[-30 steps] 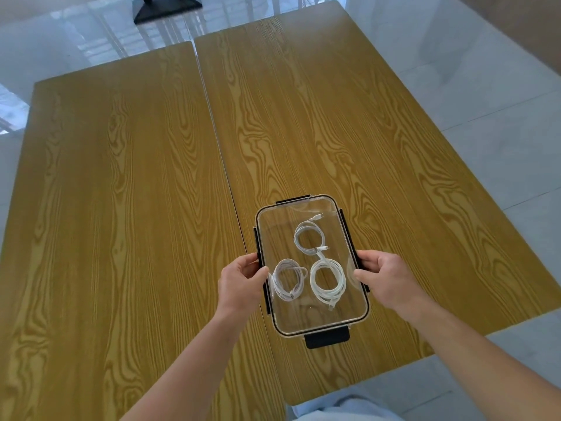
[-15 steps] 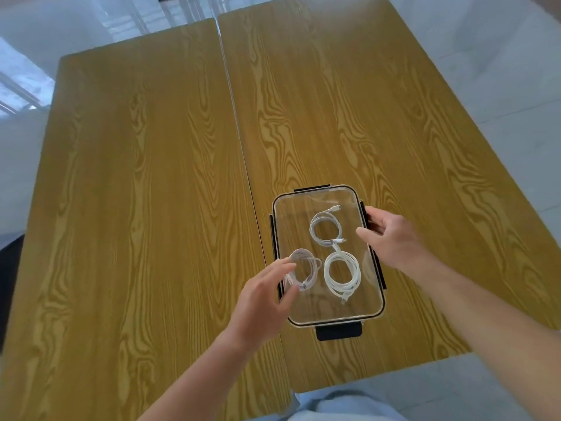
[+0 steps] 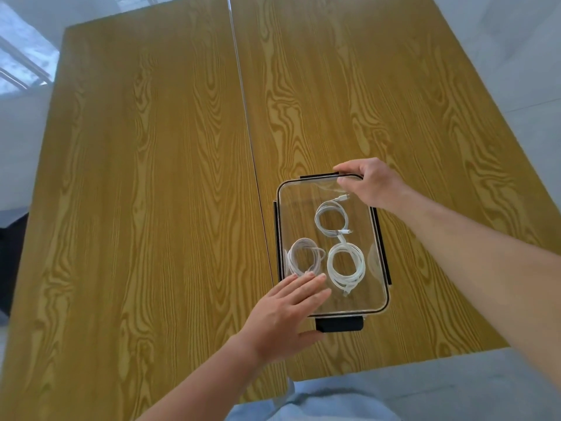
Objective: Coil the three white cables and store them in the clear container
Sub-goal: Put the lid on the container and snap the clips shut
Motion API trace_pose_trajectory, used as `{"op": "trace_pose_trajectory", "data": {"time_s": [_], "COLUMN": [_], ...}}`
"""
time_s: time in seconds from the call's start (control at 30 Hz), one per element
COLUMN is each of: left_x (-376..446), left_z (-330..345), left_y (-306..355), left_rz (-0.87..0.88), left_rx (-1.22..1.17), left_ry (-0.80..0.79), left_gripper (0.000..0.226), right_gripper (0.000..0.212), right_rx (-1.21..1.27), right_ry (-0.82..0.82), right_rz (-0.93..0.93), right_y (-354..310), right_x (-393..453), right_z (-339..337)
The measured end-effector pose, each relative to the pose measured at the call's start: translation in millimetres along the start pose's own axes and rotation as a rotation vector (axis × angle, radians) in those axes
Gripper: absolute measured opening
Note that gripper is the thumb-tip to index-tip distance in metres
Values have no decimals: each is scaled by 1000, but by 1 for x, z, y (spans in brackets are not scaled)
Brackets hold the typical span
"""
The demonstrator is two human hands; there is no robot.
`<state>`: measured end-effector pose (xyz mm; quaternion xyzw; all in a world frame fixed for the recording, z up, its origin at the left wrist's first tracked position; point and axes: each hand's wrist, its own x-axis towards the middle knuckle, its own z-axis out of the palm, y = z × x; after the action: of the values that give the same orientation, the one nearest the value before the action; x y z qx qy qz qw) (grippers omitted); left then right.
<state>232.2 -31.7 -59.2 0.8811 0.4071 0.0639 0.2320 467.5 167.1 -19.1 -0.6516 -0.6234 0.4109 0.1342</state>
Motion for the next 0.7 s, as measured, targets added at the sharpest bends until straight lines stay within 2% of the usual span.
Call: {"op": "trace_pose_trajectory", "data": {"time_s": [0.17,0.37,0.7], "left_x": [-1,-1,0], "left_z": [7,15,20], "left_y": [-2,-3,-6], "left_rz": [17,40,44], "left_rx": [32,72,64], "left_ry": [65,135,175], "left_gripper": [65,65,65], "right_gripper": [24,24,16], "right_rx": [189,272,225], "right_ry": [-43,-70,-119], "right_rz": [30,70,62], "right_y": [5,8,10], "right_x": [7,10,21], "right_z": [1,0,1]}}
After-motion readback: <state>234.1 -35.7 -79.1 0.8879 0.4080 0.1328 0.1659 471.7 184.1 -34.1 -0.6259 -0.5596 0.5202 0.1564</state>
